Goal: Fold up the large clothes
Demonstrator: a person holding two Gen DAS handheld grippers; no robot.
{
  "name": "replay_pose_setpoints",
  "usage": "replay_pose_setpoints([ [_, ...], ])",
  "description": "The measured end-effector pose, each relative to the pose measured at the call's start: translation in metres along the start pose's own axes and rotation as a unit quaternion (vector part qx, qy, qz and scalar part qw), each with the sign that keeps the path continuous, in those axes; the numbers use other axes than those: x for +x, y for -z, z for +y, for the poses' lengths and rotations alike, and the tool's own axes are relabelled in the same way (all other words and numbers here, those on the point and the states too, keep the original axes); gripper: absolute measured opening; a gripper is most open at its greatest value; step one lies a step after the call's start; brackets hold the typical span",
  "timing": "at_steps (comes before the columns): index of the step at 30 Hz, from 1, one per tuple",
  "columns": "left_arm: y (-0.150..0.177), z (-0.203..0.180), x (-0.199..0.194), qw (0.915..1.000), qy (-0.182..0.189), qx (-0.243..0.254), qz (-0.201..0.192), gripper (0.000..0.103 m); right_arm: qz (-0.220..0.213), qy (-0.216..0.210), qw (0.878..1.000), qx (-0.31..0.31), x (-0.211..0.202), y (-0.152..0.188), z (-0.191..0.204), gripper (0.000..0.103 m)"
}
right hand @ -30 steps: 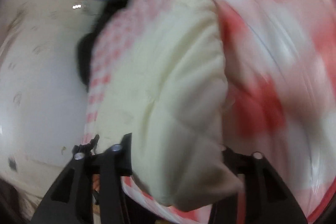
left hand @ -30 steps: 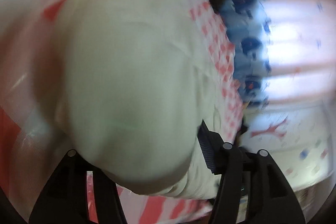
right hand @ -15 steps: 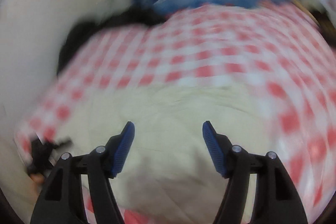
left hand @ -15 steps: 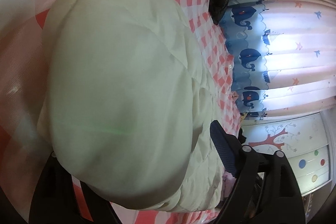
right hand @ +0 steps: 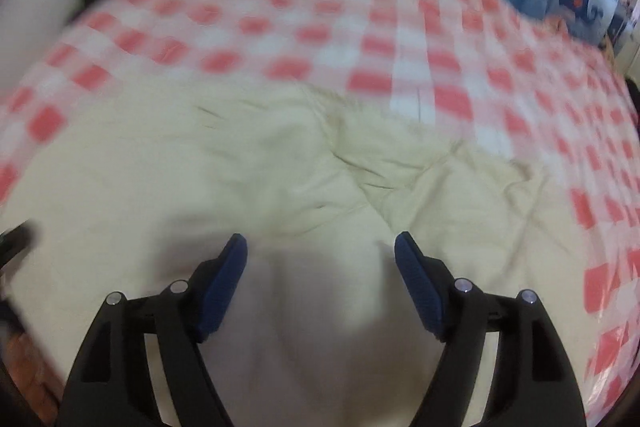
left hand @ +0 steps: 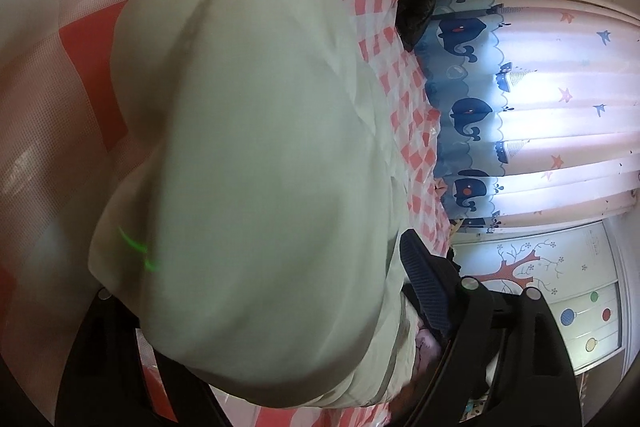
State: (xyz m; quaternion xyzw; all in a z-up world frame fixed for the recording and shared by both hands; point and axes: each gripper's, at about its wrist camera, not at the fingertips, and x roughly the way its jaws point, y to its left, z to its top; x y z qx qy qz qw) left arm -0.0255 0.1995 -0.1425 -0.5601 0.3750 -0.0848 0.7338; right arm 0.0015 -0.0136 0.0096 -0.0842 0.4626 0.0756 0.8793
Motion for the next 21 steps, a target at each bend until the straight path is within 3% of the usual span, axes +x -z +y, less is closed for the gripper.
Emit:
replay_pose_setpoints([
  [1,0.000,0.001,0.000,1.0000,-0.001,0.000,0.000,0.078,-0.006,-0.004,1.000,-0.003,-0.006,0.008,0.004,0.081],
  [4,0.003,-0.003,0.003,1.0000,-0.007,0.007,-0.002,0.078,0.034,0.001,0.998,-0.044,0.021,0.041,0.019,0.088],
  [7,0.005,-0.003,0.002,0.9999,-0.010,0.011,-0.005,0.076,0.040,-0.016,0.999,-0.021,0.022,0.036,0.011,0.089],
  [11,0.004,-0.001,0.001,0.9999,-0.009,0.009,-0.008,0.072,-0.024,0.002,0.999,-0.030,-0.024,0.046,0.020,0.088],
  [15,0.006,0.000,0.000,0.9996,-0.016,0.020,-0.012,0.066,0.017,0.011,0.999,-0.033,0.002,0.068,0.020,0.090],
  [17,0.005,0.003,-0.002,0.9997,-0.014,0.016,-0.013,0.059,0.020,0.009,1.000,-0.022,-0.001,0.063,0.017,0.089],
  [19,0.005,0.005,-0.003,0.9998,-0.011,0.014,-0.014,0.056,-0.016,0.014,1.000,-0.021,-0.026,0.061,0.022,0.089],
  [21,0.006,0.006,-0.004,0.9995,-0.016,0.020,-0.016,0.056,-0.024,0.019,0.999,-0.030,-0.034,0.066,0.030,0.089],
])
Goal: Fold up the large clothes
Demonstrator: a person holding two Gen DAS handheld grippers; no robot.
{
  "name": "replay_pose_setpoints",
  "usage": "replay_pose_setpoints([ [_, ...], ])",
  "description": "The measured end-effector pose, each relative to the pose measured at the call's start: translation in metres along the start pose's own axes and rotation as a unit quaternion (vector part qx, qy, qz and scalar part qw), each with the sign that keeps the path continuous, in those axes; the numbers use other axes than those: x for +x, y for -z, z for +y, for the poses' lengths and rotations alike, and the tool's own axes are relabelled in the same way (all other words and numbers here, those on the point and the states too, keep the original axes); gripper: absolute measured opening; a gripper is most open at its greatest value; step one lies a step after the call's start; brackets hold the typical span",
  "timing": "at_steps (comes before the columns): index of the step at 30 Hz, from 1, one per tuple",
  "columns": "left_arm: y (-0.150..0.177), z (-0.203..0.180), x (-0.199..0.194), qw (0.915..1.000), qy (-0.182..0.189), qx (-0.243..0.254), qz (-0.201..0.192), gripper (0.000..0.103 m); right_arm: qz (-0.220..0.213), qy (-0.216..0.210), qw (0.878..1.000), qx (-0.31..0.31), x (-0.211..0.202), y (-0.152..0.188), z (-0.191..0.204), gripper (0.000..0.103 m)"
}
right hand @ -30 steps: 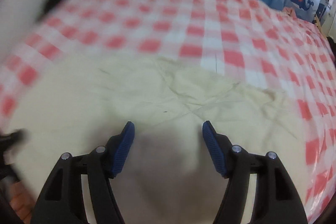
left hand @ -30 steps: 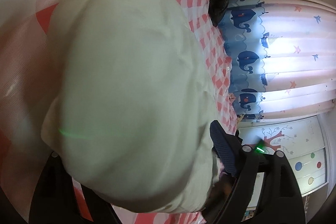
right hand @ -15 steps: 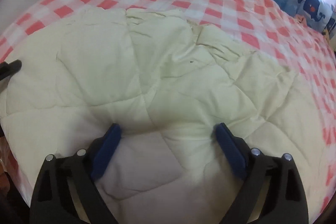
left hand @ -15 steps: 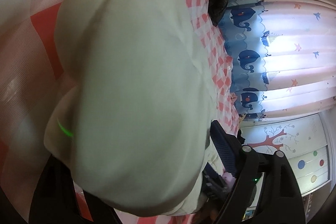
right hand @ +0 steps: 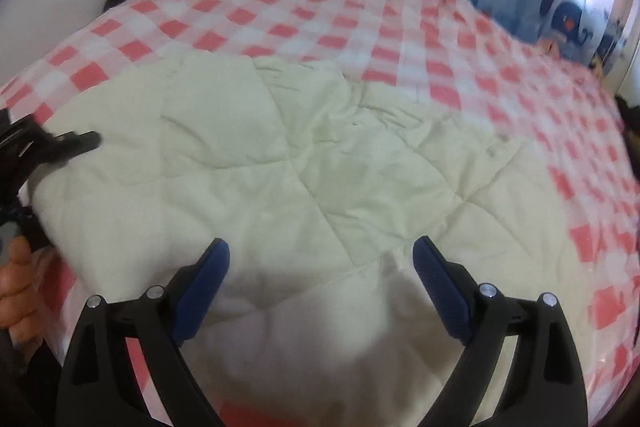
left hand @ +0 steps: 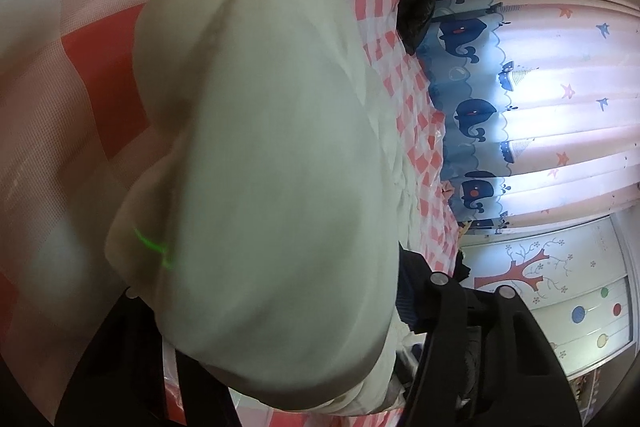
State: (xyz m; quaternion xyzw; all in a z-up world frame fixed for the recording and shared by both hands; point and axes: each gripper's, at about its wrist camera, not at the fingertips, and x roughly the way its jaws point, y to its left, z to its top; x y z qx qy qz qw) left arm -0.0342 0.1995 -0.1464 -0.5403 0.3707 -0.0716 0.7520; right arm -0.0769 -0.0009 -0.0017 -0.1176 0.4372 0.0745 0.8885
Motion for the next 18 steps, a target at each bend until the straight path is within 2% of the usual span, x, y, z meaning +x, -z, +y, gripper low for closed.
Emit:
replay_pose_setpoints([
  [2,0.002,-0.002,-0.001,0.9999,-0.010,0.009,-0.002,0.056,0.040,-0.008,0.999,-0.009,0.023,0.010,0.006,0.091],
  [5,0.001,-0.004,-0.004,0.9994,-0.023,0.024,-0.008,0.055,0.026,-0.020,0.999,0.013,0.041,0.020,0.002,0.092],
  [9,0.000,-0.017,-0.005,0.9975,-0.038,0.058,-0.015,0.052,0.023,-0.024,0.999,0.010,0.041,0.019,0.002,0.092],
  [12,0.006,-0.036,-0.009,0.9921,-0.055,0.108,-0.030,0.050,0.016,-0.025,1.000,0.005,0.041,0.020,0.002,0.092],
  [18,0.013,-0.066,-0.021,0.9849,-0.076,0.146,-0.053,0.044,0.018,-0.040,0.999,-0.002,0.035,0.020,-0.001,0.092],
])
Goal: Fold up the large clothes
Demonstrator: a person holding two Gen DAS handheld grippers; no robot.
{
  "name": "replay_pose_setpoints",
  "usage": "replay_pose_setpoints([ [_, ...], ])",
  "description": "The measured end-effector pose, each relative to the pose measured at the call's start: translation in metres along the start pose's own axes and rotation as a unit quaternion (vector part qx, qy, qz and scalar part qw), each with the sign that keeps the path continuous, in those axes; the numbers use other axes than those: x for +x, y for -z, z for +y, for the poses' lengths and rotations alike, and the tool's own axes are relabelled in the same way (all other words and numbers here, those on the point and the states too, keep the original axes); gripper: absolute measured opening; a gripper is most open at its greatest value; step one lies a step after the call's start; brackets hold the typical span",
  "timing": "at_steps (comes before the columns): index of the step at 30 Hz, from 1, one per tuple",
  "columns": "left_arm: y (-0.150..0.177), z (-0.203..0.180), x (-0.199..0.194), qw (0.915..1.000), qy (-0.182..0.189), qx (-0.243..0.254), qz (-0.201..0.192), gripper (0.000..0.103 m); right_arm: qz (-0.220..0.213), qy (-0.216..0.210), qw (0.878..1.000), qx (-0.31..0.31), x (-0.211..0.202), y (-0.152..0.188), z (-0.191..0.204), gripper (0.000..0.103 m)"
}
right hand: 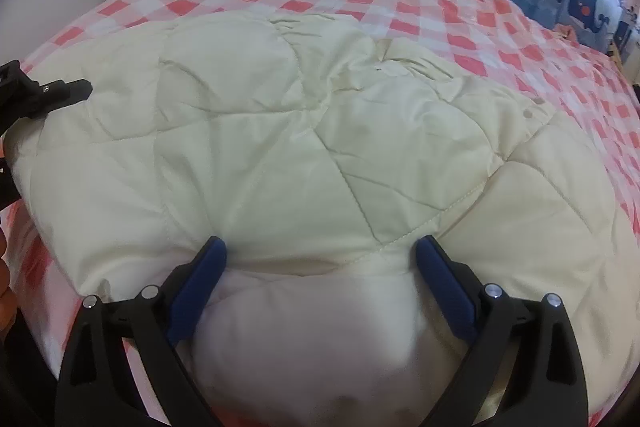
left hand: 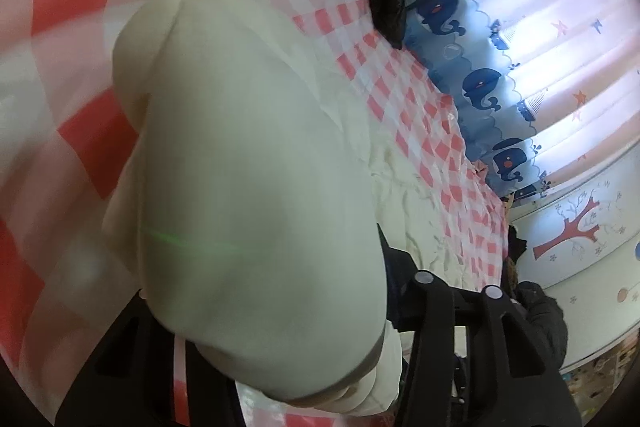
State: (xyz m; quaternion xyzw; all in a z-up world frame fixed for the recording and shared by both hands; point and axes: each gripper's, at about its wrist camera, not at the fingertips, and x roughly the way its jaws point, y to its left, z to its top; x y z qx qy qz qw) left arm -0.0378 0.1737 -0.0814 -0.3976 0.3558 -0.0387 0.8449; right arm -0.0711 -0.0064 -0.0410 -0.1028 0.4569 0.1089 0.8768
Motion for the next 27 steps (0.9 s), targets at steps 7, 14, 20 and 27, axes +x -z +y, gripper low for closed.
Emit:
replay_pose_setpoints([
  [7,-0.003,-0.100,-0.007,0.9925,-0.004,0.118,-0.030,0.039,-0.016,-0.014,1.000,-0.008,-0.009,0.016,-0.008,0.093],
  [14,0.030,-0.199,-0.015,0.9678,0.017,0.249,-0.033,0.037,-0.011,-0.081,0.997,0.015,-0.024,0.013,-0.034,0.093],
  [20,0.080,-0.272,0.005,0.9366,0.032,0.348,-0.022,0.037,-0.063,-0.299,0.917,0.257,-0.066,0.042,-0.162,0.096],
  [27,0.208,-0.324,0.057,0.8749,0.033,0.482,0.030,0.036,-0.128,-0.464,0.746,0.461,-0.064,0.114,-0.293,0.096],
])
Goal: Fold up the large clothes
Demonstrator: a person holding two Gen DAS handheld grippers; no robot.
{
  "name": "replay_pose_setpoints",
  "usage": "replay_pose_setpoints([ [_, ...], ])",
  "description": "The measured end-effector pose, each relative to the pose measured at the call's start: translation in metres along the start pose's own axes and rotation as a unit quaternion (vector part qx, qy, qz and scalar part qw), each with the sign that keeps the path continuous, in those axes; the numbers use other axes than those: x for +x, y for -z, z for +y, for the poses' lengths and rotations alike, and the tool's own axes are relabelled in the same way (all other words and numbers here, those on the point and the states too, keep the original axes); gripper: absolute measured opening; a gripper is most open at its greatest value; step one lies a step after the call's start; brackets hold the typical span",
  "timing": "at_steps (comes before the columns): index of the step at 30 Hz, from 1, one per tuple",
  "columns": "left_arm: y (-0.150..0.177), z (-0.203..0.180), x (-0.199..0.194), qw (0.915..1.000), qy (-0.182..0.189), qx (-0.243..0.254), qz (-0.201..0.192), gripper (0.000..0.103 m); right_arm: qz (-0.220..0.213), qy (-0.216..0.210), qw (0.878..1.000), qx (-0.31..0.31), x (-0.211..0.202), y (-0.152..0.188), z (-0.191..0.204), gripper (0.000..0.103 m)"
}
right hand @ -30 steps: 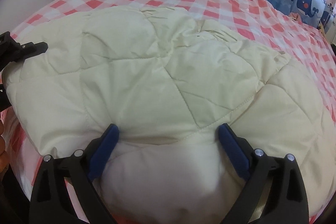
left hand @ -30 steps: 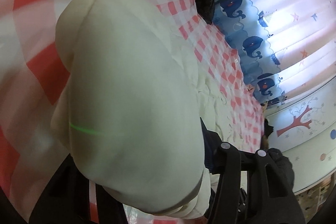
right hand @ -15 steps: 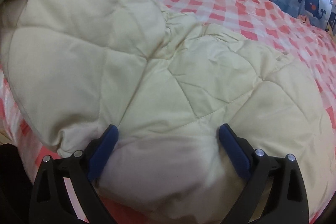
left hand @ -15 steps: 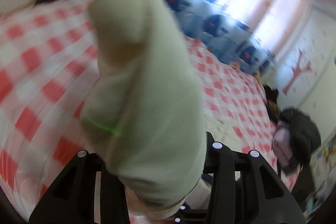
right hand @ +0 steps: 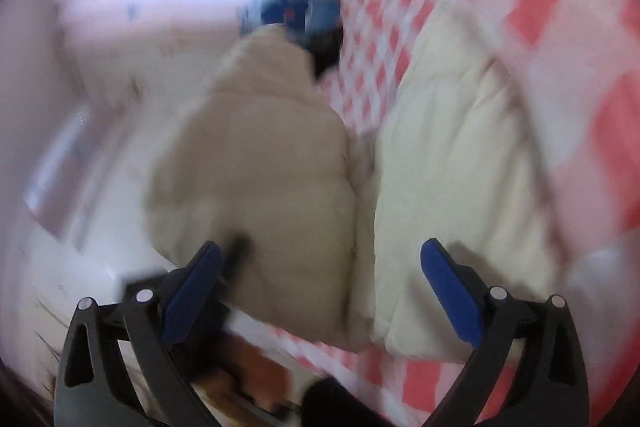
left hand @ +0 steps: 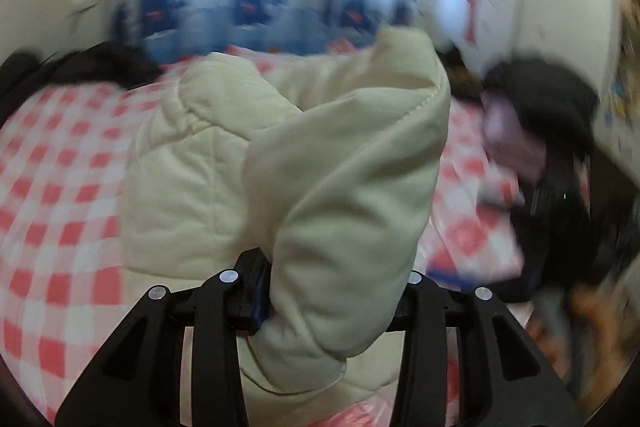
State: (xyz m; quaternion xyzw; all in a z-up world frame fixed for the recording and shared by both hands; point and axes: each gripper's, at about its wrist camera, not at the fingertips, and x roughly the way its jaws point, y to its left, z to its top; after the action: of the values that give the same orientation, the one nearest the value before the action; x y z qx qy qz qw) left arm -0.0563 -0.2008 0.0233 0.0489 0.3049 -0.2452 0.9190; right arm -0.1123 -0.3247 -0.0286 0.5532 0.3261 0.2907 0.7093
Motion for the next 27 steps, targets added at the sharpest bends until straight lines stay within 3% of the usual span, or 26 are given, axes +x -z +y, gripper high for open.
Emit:
replay_pose_setpoints([
  [3,0.024,-0.054,0.041,0.9957,-0.003,0.079,0.047,0.036,-0.029,-0.008,1.000,0.005,-0.029,-0.021,-0.003,0.096],
  [6,0.038,-0.081,0.053,0.9918,-0.023,0.117,0.046,0.042,-0.040,0.024,0.999,-0.023,-0.044,-0.039,0.011,0.096],
  [8,0.040,-0.087,0.050,0.9924,-0.020,0.114,0.042,0.060,-0.027,0.070,0.995,-0.066,-0.038,-0.051,0.032,0.096],
  [11,0.047,-0.098,0.044,0.9902,-0.015,0.133,0.041,0.074,0.013,0.141,0.980,-0.141,-0.011,-0.058,0.063,0.096],
  [15,0.053,-0.100,0.027,0.9890,-0.002,0.141,0.044,0.077,0.100,0.252,0.931,-0.246,0.056,-0.062,0.089,0.096],
  [19,0.048,-0.073,-0.012,0.9929,0.061,0.083,0.060,0.077,0.154,0.377,0.865,-0.294,0.099,-0.044,0.064,0.096],
  [20,0.047,-0.062,-0.023,0.9933,0.072,0.063,0.064,0.077,0.161,0.396,0.855,-0.294,0.104,-0.043,0.052,0.096],
  [23,0.037,-0.015,-0.062,0.9970,0.066,-0.005,0.039,0.078,0.146,0.387,0.873,-0.258,0.085,-0.041,0.028,0.096],
  [27,0.024,0.053,-0.083,0.9961,-0.047,-0.074,0.005,0.086,0.135,0.378,0.887,-0.228,0.069,-0.038,0.006,0.096],
])
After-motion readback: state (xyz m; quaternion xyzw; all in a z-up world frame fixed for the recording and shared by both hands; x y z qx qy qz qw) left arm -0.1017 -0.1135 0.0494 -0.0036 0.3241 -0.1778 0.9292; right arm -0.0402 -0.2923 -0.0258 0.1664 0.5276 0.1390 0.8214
